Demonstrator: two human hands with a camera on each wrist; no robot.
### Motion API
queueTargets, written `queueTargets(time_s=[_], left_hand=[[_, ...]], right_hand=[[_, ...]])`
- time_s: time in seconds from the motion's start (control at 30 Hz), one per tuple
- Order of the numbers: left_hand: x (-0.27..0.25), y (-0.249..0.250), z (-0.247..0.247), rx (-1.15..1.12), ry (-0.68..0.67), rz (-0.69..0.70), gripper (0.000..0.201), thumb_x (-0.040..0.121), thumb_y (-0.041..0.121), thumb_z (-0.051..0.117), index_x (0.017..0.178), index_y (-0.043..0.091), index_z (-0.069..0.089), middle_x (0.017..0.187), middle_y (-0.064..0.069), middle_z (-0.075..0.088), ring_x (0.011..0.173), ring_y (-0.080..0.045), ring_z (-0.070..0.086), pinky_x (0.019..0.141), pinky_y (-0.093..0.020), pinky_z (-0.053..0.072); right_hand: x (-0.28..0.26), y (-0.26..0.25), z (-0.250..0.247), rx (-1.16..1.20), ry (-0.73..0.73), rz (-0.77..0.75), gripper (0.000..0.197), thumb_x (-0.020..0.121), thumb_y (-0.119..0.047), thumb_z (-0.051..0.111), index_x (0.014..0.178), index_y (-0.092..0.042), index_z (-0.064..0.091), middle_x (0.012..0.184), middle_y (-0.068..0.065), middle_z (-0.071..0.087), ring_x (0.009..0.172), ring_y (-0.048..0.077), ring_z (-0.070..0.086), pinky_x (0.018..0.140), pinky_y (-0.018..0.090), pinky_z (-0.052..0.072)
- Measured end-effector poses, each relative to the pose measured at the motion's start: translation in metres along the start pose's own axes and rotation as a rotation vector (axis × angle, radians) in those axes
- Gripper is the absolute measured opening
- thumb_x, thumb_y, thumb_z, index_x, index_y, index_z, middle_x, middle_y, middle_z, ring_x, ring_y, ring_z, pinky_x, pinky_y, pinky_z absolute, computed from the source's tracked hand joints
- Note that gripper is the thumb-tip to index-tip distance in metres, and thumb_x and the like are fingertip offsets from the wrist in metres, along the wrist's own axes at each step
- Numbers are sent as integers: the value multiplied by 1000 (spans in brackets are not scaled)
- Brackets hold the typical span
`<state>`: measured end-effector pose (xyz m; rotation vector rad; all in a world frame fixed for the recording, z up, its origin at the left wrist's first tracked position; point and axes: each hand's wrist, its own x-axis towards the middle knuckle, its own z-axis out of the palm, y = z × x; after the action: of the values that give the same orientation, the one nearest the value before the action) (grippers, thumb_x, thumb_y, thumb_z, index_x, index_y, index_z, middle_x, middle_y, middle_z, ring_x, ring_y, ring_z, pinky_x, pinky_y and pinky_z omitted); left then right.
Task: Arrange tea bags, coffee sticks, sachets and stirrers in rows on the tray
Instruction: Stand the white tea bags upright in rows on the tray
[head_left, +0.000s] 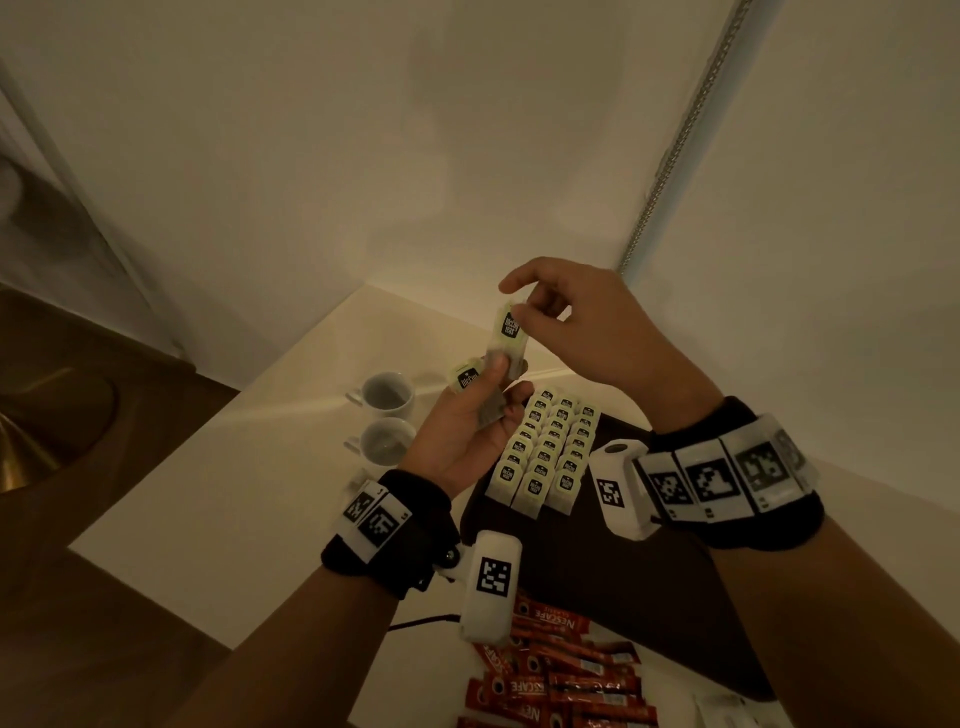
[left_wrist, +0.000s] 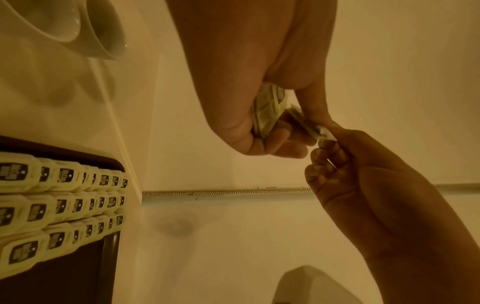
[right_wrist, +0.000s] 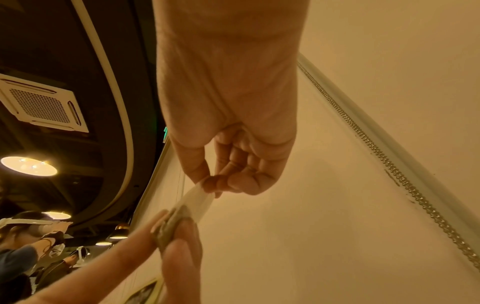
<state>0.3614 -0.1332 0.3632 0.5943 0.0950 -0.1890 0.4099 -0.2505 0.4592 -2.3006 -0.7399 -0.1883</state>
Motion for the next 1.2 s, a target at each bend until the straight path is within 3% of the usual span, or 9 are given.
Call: queueTargets(time_s=[0.13,0.4,0.5,0.6,0.67,0.77,0.93,1.13,1.2], left_hand=[[1,0,0,59,8,11,14,79,20,60,90,13,63,79,3,69,68,-9,65,54,-14,47],[7,-6,-5,215,14,27,18,73,12,65,91,13,60,80,-1,71,71,-12,67,57,-15,50],[10,-5,-15,175,77,-2,29,79,26,62,103,10,59,95,-5,72,79,-16,69,63,-18,54],[13,3,-28,-3,174,-59,43,88,47,52,106,9,60,105,-10,72,87,-24,70,65,-25,58],[15,10,-34,-76,170,-60,53,93,54,41,109,8,60,108,-13,71,91,-28,70,69,-29,59],[18,18,-37,-105,138,-59,62,94,59,32,117,8,58,112,-14,70,97,-30,69,74,-33,59],[21,16,-40,-96,114,-86,64,94,60,30,118,7,57,115,-15,68,100,-32,68,75,-34,59],[24,10,-48,-99,107,-115,71,92,64,30,110,5,66,123,-20,63,105,-36,65,73,-38,59],[24,10,-50,-88,103,-121,74,90,67,29,116,6,62,124,-20,62,108,-36,64,74,-38,58]], right_hand=[[-3,6,0,-4,4,-15,19,88,-14,61,105,-18,65,72,1,61,70,10,56,64,9,40],[-14,30,-1,107,66,55,12,83,-19,69,93,-26,69,72,-11,66,67,2,58,64,6,42],[-23,46,-3,150,100,99,11,83,-18,68,91,-26,69,72,-15,65,64,0,58,64,11,48],[-43,78,5,102,50,213,11,83,-16,68,90,-25,68,77,-14,64,64,-8,57,63,4,45],[-62,104,21,56,-42,330,11,84,-14,67,90,-24,66,80,-11,63,68,-6,58,66,4,45],[-90,142,49,-7,-235,547,13,88,-17,62,101,-15,64,99,-1,63,84,9,58,75,20,51],[-122,178,94,-1,-431,722,19,90,-20,60,108,-12,62,113,4,62,95,11,56,79,22,49],[-127,195,118,-38,-292,785,17,90,-17,60,105,-10,64,109,7,63,94,13,58,86,25,49],[-124,197,121,-42,-254,780,17,90,-16,60,105,-7,64,108,7,63,97,14,58,86,23,47]])
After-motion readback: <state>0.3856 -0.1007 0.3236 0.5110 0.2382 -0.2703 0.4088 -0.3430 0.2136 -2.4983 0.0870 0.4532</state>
